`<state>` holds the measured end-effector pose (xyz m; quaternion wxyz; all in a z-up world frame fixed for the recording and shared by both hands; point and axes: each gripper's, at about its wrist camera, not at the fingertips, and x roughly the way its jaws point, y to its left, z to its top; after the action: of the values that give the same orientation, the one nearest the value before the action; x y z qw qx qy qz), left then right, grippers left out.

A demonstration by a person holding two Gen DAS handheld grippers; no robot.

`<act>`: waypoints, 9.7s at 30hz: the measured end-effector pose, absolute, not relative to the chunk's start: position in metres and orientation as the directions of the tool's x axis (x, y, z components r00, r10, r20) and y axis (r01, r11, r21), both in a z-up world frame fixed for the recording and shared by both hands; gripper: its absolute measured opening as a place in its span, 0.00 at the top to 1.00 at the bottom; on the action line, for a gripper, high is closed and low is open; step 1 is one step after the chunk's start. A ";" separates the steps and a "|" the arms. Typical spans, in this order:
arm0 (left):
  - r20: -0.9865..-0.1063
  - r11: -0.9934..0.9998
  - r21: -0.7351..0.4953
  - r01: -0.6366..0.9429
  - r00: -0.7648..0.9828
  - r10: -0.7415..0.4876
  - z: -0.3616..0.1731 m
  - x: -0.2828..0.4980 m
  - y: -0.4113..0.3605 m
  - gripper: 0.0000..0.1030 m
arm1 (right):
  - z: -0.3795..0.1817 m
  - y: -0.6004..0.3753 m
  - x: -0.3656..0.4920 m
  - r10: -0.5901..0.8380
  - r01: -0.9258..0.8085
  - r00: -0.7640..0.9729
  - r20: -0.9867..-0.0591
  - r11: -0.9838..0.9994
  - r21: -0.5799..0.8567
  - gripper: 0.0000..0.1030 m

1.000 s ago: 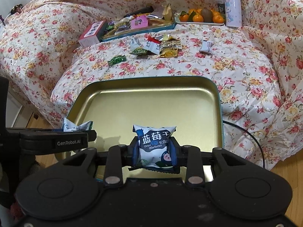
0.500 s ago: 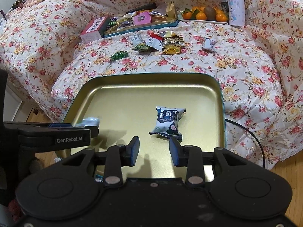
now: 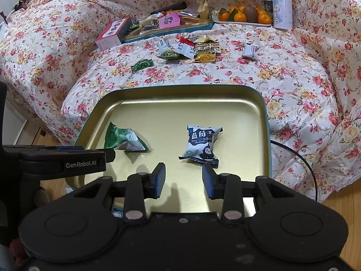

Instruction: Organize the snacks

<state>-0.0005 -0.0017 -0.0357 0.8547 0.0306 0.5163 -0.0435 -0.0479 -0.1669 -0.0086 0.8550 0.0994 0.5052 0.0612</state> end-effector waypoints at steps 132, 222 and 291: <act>-0.843 0.933 -0.004 0.359 0.501 -0.197 -0.082 0.251 -0.015 0.73 | -0.091 -0.271 0.223 -0.036 0.183 0.531 -0.847 0.980 0.073 0.75; -0.833 0.967 -0.155 0.204 0.499 -0.239 -0.002 0.025 0.022 0.79 | 0.034 -0.202 -0.029 0.186 0.011 0.692 -0.697 0.963 0.268 0.78; -0.858 0.979 0.100 0.177 0.514 -0.005 -0.009 -0.017 0.008 0.69 | 0.021 -0.173 -0.032 0.208 -0.061 0.415 -0.886 0.978 0.201 0.70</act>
<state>-0.0168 0.0084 -0.0093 0.8657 0.0875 0.4900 -0.0526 -0.0319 -0.1729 0.0213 0.8383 0.0685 0.5348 0.0801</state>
